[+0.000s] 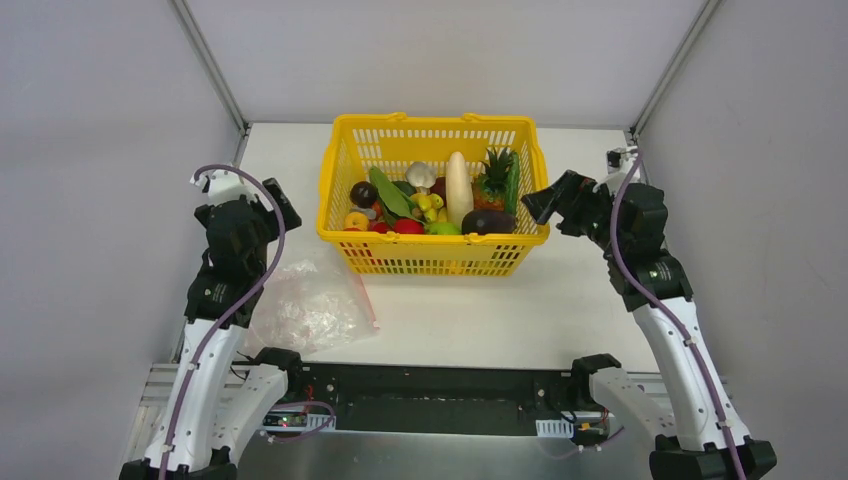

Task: Place the food in the zip-top bag and seal the zipper
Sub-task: Adjust the bin at the center of the board.

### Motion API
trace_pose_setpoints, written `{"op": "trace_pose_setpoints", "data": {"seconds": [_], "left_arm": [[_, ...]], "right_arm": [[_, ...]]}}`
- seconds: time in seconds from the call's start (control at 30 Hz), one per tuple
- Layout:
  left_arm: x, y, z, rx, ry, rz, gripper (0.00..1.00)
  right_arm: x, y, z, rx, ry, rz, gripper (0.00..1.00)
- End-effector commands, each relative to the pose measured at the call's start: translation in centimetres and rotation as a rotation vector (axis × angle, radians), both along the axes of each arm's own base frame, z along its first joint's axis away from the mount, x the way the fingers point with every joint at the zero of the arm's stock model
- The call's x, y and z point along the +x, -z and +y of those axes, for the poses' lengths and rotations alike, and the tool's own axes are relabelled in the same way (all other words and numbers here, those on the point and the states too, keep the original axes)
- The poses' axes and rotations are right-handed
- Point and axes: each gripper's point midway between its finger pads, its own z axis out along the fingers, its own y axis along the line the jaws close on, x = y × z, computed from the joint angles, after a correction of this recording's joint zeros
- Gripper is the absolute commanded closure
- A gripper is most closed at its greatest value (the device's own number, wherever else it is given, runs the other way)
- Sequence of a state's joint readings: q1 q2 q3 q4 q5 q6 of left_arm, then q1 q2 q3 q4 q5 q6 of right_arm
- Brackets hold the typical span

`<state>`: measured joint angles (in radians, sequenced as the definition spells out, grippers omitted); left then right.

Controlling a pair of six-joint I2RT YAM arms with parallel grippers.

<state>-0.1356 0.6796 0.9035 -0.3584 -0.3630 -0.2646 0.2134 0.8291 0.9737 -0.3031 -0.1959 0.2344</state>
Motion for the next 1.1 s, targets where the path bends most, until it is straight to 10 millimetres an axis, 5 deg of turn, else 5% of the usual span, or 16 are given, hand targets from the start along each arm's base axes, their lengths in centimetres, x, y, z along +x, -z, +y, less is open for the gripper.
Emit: {"op": "trace_pose_setpoints", "data": {"seconds": [0.0, 0.2, 0.4, 0.73, 0.8, 0.97, 1.07], "left_arm": [[0.0, 1.8, 1.5, -0.023, -0.114, 0.046, 0.00], [-2.1, 3.5, 1.7, -0.129, -0.179, 0.079, 0.00], [-1.9, 3.1, -1.6, -0.162, 0.045, -0.037, 0.00], [-2.3, 3.5, -2.2, -0.128, 0.099, 0.016, 0.00], [-2.3, 3.7, -2.6, -0.134, 0.119, 0.025, 0.00], [-1.9, 4.5, -3.5, -0.153, 0.161, 0.034, 0.00], [-1.6, 4.8, -4.0, -0.160, 0.188, 0.045, 0.00]], "right_arm": [[-1.3, -3.0, 2.3, 0.091, -0.131, -0.013, 0.00], [-4.8, -6.7, 6.1, 0.219, -0.397, -0.044, 0.00], [-10.8, -8.4, 11.2, 0.289, -0.791, 0.005, 0.00], [-22.8, -3.5, 19.4, 0.072, -1.282, 0.083, 0.00], [-21.8, -1.8, 20.2, 0.015, -1.208, 0.093, 0.00], [-15.3, 5.5, 20.6, -0.263, -0.895, 0.243, 0.00], [-13.0, 7.5, 21.1, -0.307, -0.802, 0.241, 0.00]]}}
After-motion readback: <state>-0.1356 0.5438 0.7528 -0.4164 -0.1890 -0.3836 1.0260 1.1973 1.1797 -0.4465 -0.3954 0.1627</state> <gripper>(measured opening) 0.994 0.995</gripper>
